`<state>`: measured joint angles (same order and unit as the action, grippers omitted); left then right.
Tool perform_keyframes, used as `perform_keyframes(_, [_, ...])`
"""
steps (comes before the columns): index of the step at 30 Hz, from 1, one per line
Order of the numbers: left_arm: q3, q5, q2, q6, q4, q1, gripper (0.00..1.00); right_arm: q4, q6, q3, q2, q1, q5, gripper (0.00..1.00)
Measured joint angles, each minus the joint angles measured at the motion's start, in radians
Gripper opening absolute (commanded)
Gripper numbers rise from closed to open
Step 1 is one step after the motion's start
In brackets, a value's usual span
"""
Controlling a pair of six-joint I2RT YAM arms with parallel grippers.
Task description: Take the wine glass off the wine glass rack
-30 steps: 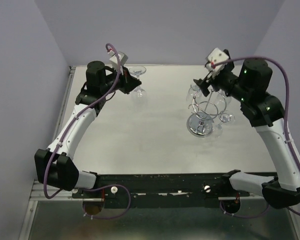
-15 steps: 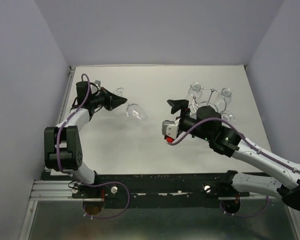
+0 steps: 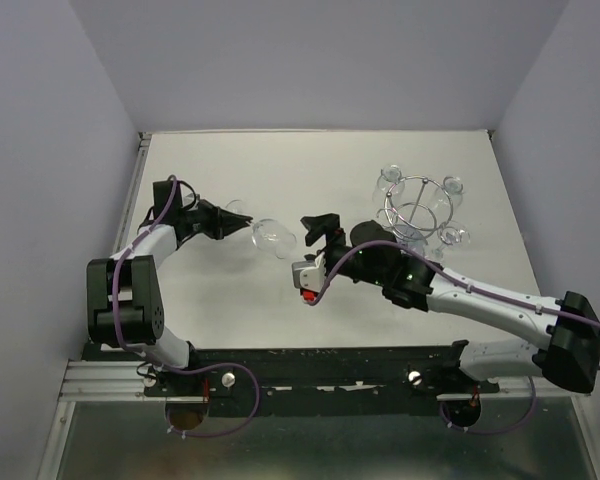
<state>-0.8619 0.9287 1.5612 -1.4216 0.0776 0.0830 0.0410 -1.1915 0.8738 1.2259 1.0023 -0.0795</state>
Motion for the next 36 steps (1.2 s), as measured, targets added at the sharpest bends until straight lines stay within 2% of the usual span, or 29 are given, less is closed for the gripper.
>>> perform_keyframes(14, [-0.002, -0.001, -0.015, 0.017, 0.101, 0.000, 0.00, 0.133, -0.085, -0.010, 0.145, 0.007, -0.035, 1.00])
perform_keyframes(27, [-0.008, -0.013, -0.021, 0.037, 0.161, 0.001, 0.00, 0.332, -0.157, -0.033, 0.267, 0.038, -0.035, 0.89])
perform_keyframes(36, [-0.008, -0.018, -0.023, 0.037, 0.170, 0.002, 0.00, 0.355, -0.196, -0.042, 0.274, 0.039, -0.064, 0.83])
